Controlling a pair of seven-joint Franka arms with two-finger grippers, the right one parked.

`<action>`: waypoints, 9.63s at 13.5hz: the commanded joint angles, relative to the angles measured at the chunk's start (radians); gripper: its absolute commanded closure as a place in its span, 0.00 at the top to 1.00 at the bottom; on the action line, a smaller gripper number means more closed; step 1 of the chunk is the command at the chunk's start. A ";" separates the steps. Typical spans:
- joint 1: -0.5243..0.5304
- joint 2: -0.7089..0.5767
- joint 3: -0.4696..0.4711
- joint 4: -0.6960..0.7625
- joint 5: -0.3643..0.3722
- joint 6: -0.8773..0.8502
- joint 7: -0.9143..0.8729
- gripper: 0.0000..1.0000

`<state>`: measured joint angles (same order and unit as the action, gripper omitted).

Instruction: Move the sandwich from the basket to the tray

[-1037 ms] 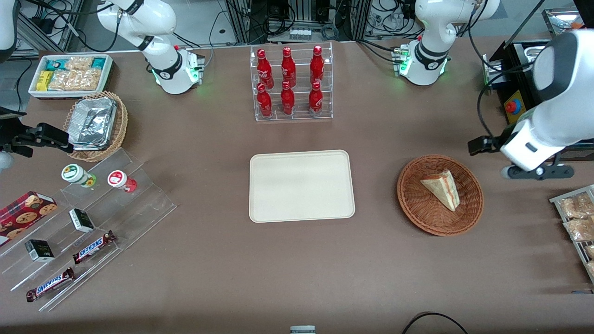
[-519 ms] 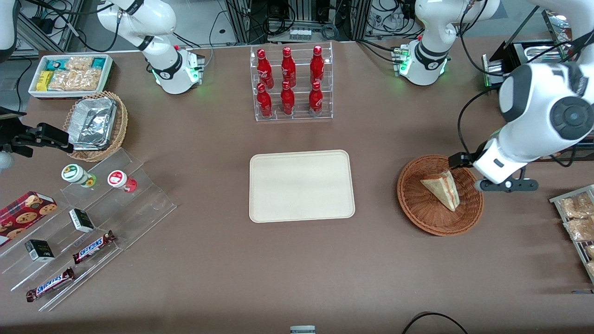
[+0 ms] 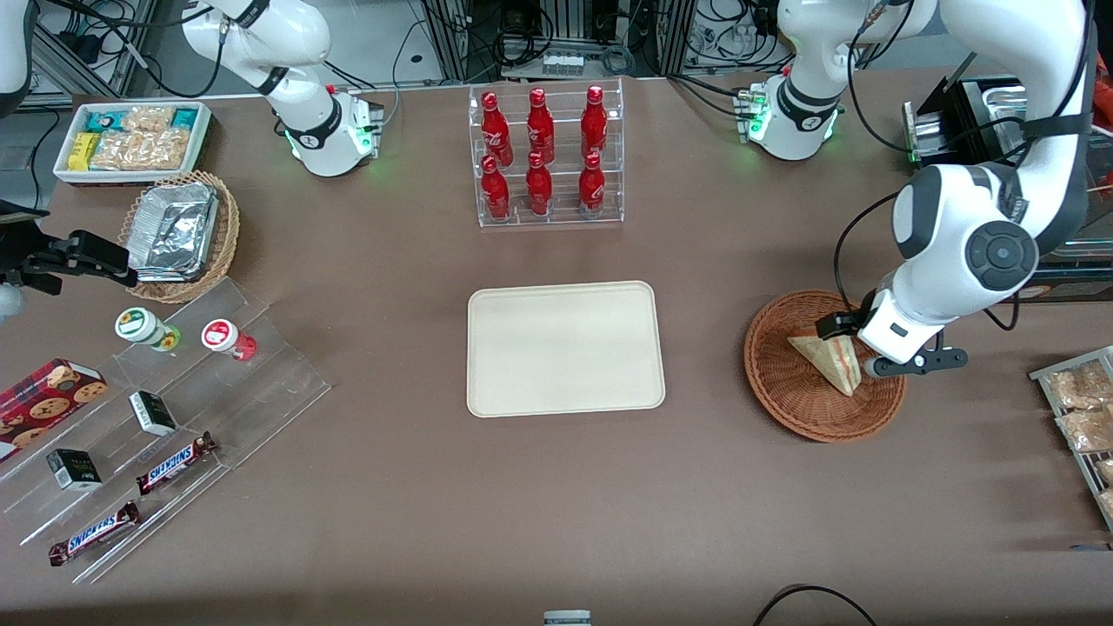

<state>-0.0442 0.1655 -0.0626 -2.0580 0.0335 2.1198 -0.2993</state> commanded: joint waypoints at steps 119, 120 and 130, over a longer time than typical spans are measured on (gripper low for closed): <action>-0.292 0.396 -0.316 0.830 0.177 -0.540 -0.313 1.00; -0.274 0.381 -0.315 0.822 0.174 -0.540 -0.314 1.00; -0.036 0.162 -0.321 0.613 0.111 -0.527 -0.210 1.00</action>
<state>-0.1205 0.4186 -0.3808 -1.3433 0.1658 1.5780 -0.5520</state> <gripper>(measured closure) 0.000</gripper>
